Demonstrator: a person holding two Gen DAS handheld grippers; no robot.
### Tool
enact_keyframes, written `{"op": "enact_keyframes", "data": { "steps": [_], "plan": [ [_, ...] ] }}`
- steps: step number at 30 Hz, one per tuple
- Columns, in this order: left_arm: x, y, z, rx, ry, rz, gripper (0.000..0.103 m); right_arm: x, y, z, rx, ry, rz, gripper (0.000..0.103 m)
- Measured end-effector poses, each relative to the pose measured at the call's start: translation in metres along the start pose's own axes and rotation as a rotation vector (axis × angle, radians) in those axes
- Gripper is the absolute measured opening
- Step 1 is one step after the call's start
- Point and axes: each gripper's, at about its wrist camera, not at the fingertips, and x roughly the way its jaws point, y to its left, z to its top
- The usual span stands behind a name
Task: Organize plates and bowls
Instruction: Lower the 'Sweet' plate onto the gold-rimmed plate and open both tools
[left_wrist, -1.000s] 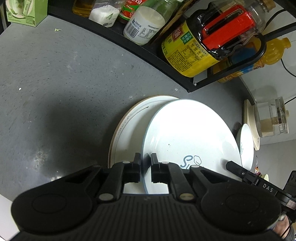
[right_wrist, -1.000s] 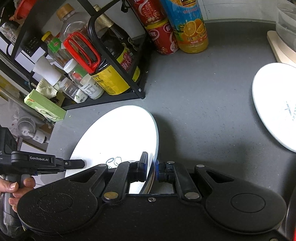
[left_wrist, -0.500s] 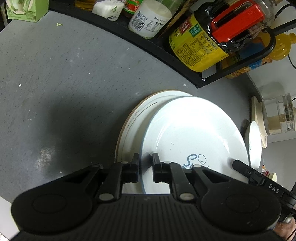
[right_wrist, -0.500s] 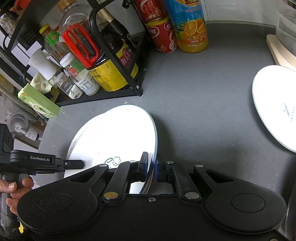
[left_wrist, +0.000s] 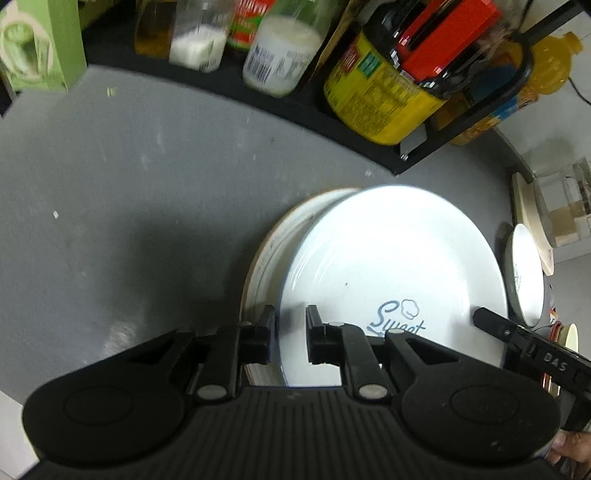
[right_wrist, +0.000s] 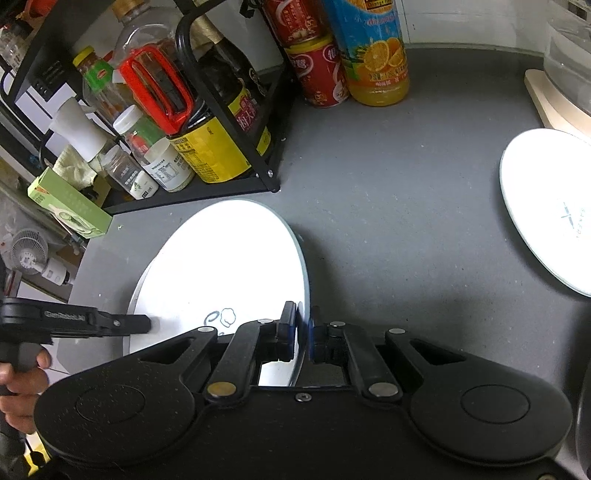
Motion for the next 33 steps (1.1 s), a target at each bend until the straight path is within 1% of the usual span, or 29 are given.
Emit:
{"op": "enact_keyframes", "data": {
  "steps": [1,3,5,7,8,13,17,21,24,26,27,29,32,33],
  "plan": [
    [-0.004,0.001,0.001,-0.001,-0.007,-0.005,0.017,0.000,0.001,0.000,-0.001,0.000,-0.003,0.006],
    [-0.014,0.002,0.004,-0.002,-0.031,-0.002,0.027,0.001,0.000,0.000,-0.001,0.003,-0.008,0.006],
    [-0.023,0.003,0.005,0.006,-0.063,0.019,0.046,0.002,0.000,-0.002,-0.002,0.005,-0.014,0.007],
    [-0.028,0.004,0.005,0.007,-0.091,0.038,0.052,0.004,0.001,-0.004,-0.008,0.007,-0.026,0.008],
    [-0.027,0.005,0.005,0.003,-0.094,0.047,0.053,0.005,0.002,-0.005,-0.012,0.009,-0.033,0.008],
    [-0.015,0.012,-0.002,-0.034,-0.061,0.052,0.053,0.007,0.004,-0.008,-0.028,0.007,-0.048,0.009],
    [-0.007,0.016,-0.008,-0.052,-0.055,0.064,0.053,0.008,0.005,-0.007,-0.043,0.007,-0.056,0.010],
    [0.000,0.020,-0.013,-0.059,-0.047,0.052,0.052,0.013,0.008,-0.008,-0.057,0.014,-0.061,0.011],
    [0.005,0.021,-0.015,-0.059,-0.036,0.049,0.047,0.017,0.010,-0.009,-0.063,0.020,-0.063,0.012],
    [0.006,0.023,-0.018,-0.067,-0.042,0.036,0.039,0.020,0.012,-0.010,-0.066,0.025,-0.063,0.013],
    [0.006,0.025,-0.018,-0.078,-0.047,0.025,0.038,0.021,0.012,-0.010,-0.066,0.028,-0.063,0.013],
    [0.004,0.025,-0.018,-0.082,-0.054,0.008,0.029,0.023,0.013,-0.010,-0.069,0.036,-0.061,0.013],
    [0.003,0.025,-0.017,-0.072,-0.065,0.004,0.020,0.027,0.014,-0.012,-0.072,0.047,-0.059,0.014],
    [0.002,0.024,-0.016,-0.070,-0.066,0.004,0.019,0.027,0.015,-0.013,-0.076,0.045,-0.061,0.014]
  ]
}}
